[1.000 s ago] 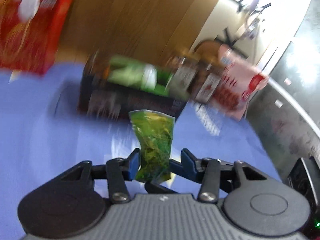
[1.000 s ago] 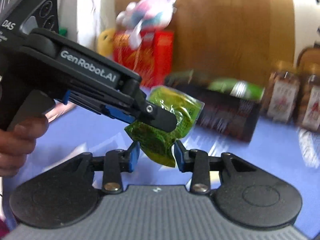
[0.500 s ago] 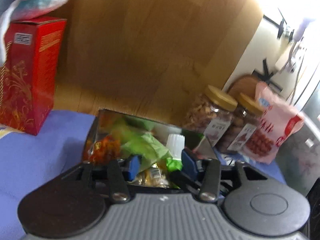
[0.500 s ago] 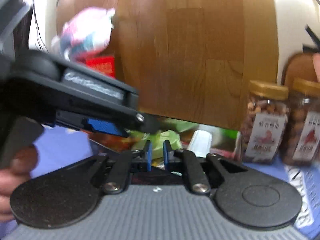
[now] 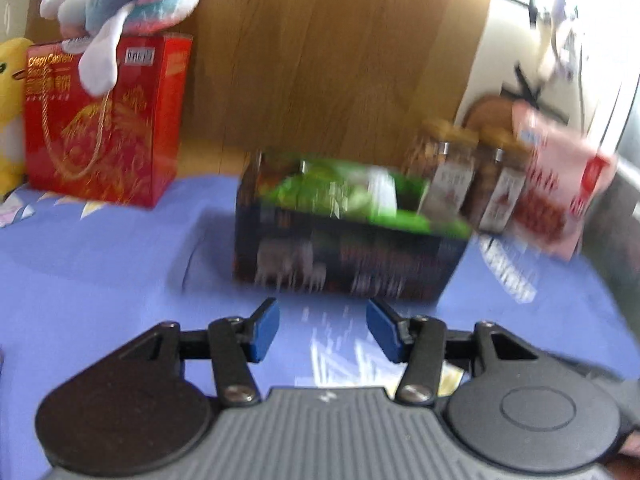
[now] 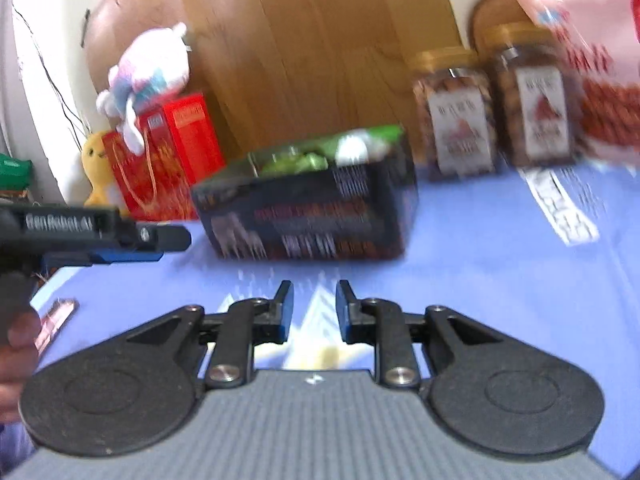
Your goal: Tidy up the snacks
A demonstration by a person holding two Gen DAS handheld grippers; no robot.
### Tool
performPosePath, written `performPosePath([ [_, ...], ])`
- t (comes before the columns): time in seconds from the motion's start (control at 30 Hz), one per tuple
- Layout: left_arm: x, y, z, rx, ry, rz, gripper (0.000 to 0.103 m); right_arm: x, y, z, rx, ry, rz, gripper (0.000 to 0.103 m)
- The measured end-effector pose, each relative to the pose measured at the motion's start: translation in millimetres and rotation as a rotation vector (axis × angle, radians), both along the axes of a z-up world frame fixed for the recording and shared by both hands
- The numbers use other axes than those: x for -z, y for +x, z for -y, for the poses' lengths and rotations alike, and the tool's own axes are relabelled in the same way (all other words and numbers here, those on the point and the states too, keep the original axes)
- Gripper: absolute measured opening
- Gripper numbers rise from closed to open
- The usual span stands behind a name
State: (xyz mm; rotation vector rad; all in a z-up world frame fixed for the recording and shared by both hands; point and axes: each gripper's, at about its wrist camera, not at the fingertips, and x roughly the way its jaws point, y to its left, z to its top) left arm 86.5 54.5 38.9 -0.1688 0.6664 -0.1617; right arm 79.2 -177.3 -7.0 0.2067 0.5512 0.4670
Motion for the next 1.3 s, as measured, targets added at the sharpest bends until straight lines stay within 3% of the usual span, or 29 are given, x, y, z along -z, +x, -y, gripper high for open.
performPosePath([
  [0.17,22.2,-12.2,22.1,-0.015,0.103,-0.06,0.049,0.0,-16.2,5.3,0.027,-0.001,-0.017,0.027],
  [0.43,21.4,-28.2,33.5,-0.053,0.161,-0.064,0.049,-2.7,-32.3,10.7,0.036,0.025,-0.038,0.031],
  [0.53,18.4,-33.2,33.1,-0.066,0.176,-0.056,0.054,-6.0,-37.2,13.1,0.04,0.05,-0.047,0.039],
  [0.67,16.3,-39.8,31.7,-0.073,0.187,-0.051,0.058,-10.0,-41.5,15.4,0.045,0.079,-0.06,0.042],
  [0.73,15.9,-43.8,31.2,-0.081,0.191,-0.047,0.067,-10.9,-43.9,15.7,0.048,0.087,-0.066,0.043],
  [0.77,15.8,-45.3,30.5,-0.084,0.192,-0.042,0.079,-11.1,-44.7,15.9,0.049,0.09,-0.069,0.046],
  [0.8,15.2,-48.0,30.1,-0.088,0.193,-0.03,0.084,-11.3,-45.6,16.1,0.051,0.093,-0.072,0.047],
  [1.13,13.1,-58.5,31.2,-0.103,0.243,0.004,0.084,-13.7,-53.4,16.1,0.054,0.106,-0.075,0.048],
  [1.3,12.8,-60.6,32.4,-0.12,0.283,0.024,0.093,-12.7,-53.1,18.5,0.056,0.118,-0.085,0.049],
])
